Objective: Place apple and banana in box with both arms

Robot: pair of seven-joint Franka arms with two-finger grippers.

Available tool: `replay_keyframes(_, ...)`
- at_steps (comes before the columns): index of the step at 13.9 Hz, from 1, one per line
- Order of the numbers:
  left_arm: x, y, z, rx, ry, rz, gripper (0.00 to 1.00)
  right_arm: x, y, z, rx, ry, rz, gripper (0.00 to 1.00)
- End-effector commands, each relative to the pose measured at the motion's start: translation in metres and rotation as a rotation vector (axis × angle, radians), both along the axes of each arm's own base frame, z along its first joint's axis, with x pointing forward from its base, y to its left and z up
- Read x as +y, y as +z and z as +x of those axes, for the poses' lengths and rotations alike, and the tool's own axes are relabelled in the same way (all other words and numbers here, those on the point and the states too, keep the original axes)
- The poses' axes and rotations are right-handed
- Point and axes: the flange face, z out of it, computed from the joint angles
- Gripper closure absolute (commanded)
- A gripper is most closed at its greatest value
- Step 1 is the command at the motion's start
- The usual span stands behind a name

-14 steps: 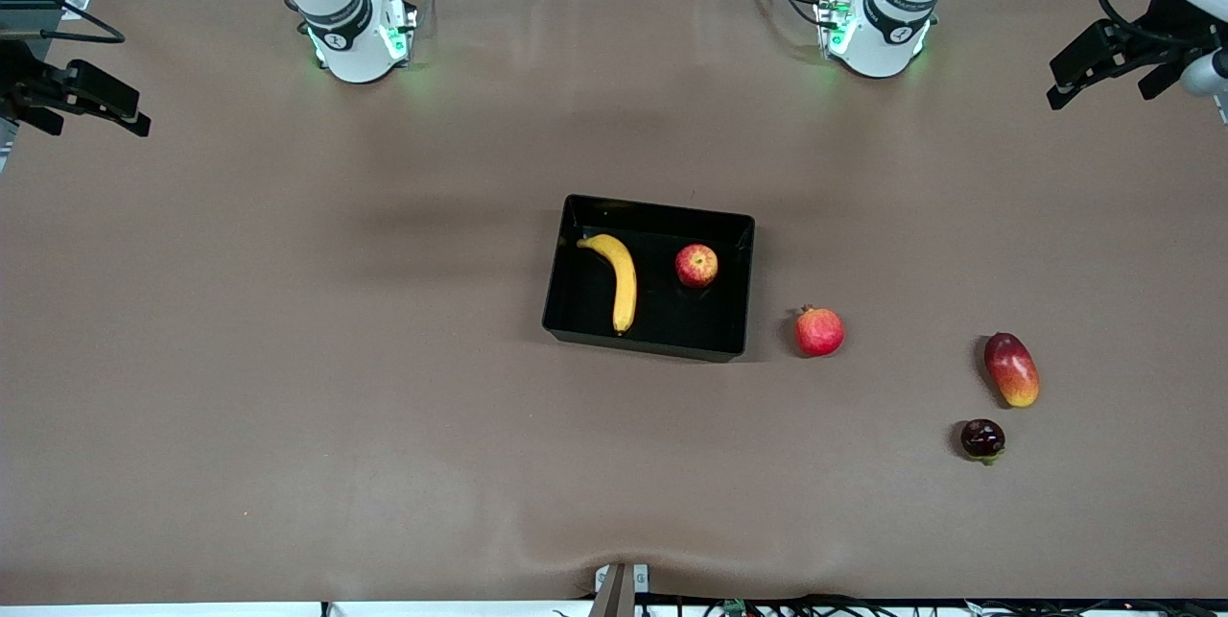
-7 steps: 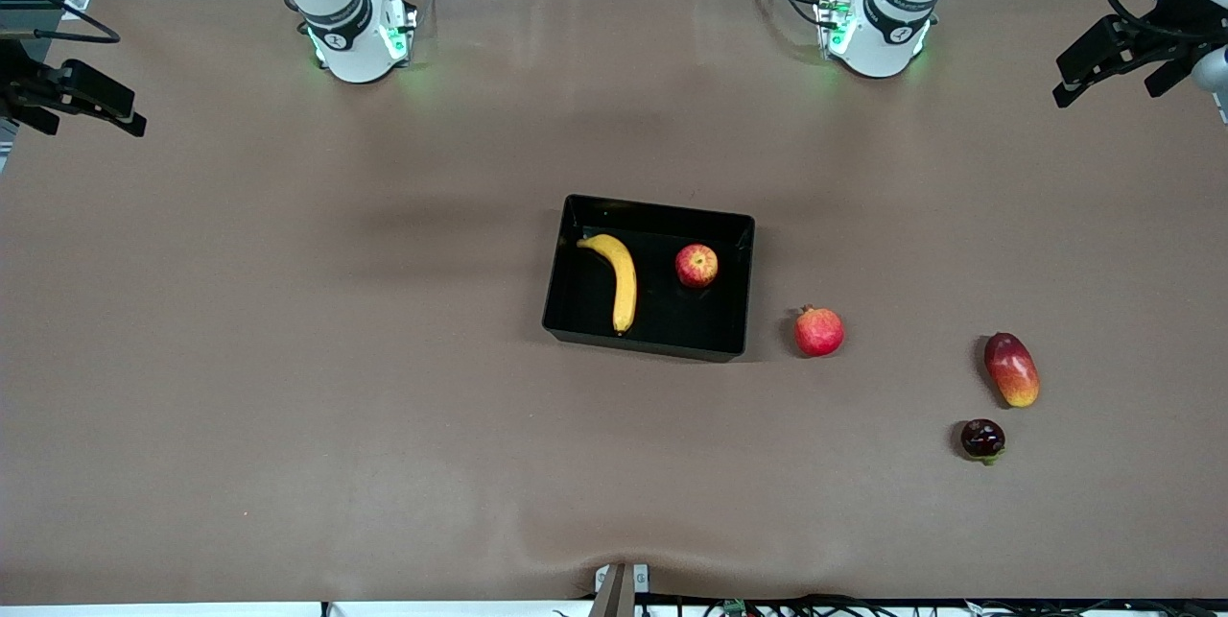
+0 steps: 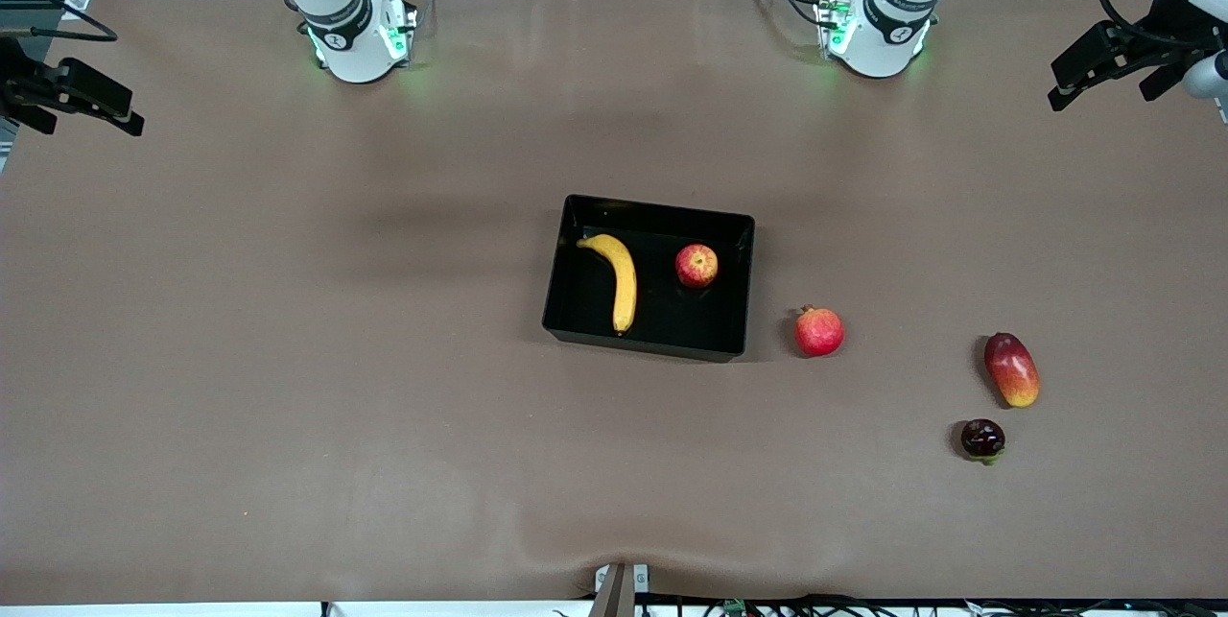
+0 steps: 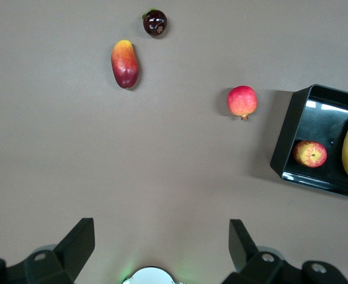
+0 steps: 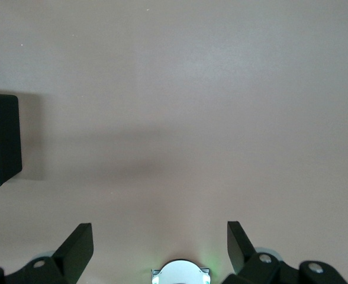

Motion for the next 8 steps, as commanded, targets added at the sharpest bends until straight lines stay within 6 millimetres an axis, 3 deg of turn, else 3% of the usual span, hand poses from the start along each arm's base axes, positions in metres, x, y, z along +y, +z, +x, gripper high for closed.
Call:
replay_keyframes(1, -0.0005, 0.0056, -0.0003, 0.007, -0.013, -0.002, 0.0, -0.0022, 0.0061, -0.004, -0.002, 0.0, -0.012, 0.0)
replay_keyframes(8, -0.0029, 0.003, 0.0013, 0.015, -0.017, -0.001, 0.0, -0.003, 0.0064, -0.0046, 0.001, -0.005, -0.012, 0.0)
